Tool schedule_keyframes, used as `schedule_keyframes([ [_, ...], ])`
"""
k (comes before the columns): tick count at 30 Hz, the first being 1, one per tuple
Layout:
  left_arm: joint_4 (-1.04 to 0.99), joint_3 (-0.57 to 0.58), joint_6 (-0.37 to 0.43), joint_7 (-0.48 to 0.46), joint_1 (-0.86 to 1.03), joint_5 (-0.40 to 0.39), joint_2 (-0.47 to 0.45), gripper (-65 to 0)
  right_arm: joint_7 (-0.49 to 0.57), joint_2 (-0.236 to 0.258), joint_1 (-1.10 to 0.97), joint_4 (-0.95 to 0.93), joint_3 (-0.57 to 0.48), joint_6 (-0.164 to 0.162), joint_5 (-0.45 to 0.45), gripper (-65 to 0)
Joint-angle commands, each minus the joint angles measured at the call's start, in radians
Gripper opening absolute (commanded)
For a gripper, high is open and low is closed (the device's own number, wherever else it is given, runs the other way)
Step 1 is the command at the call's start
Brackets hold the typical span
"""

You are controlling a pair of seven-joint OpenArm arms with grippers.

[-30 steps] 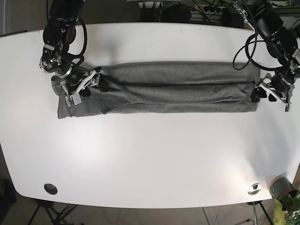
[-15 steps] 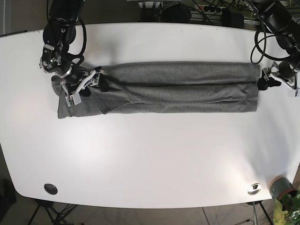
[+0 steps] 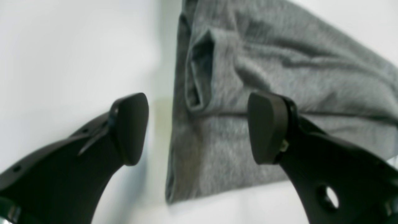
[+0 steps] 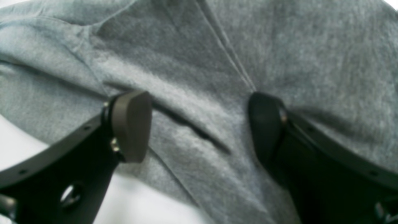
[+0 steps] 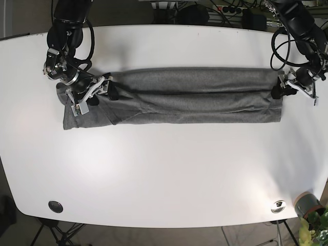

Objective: Fold the T-shirt properly
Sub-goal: 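Release the left gripper and regrasp the strip's end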

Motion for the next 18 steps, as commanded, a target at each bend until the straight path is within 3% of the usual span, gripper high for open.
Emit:
schedule_keyframes([
  [1, -0.01, 0.018, -0.001, 0.0, -0.01, -0.002, -0.019, -17.8, -0.004, 0.007, 0.009, 0.009, 0.005, 0.002, 0.008, -17.6],
  [9, -0.013, 0.165, -0.001, -0.043, -0.022, -0.002, -0.019, -19.9, -0.004, 0.007, 0.009, 0.01, 0.005, 0.002, 0.008, -17.6],
  [15, -0.014, 0.195, -0.001, -0.069, -0.022, -0.002, -0.021, -33.7, -0.004, 0.006, 0.009, 0.01, 0.005, 0.002, 0.009, -17.6],
  [18, -0.014, 0.195, -0.001, -0.071, -0.022, -0.002, -0.021, -44.4, -0.004, 0.006, 0.009, 0.01, 0.007, 0.002, 0.009, -17.6],
])
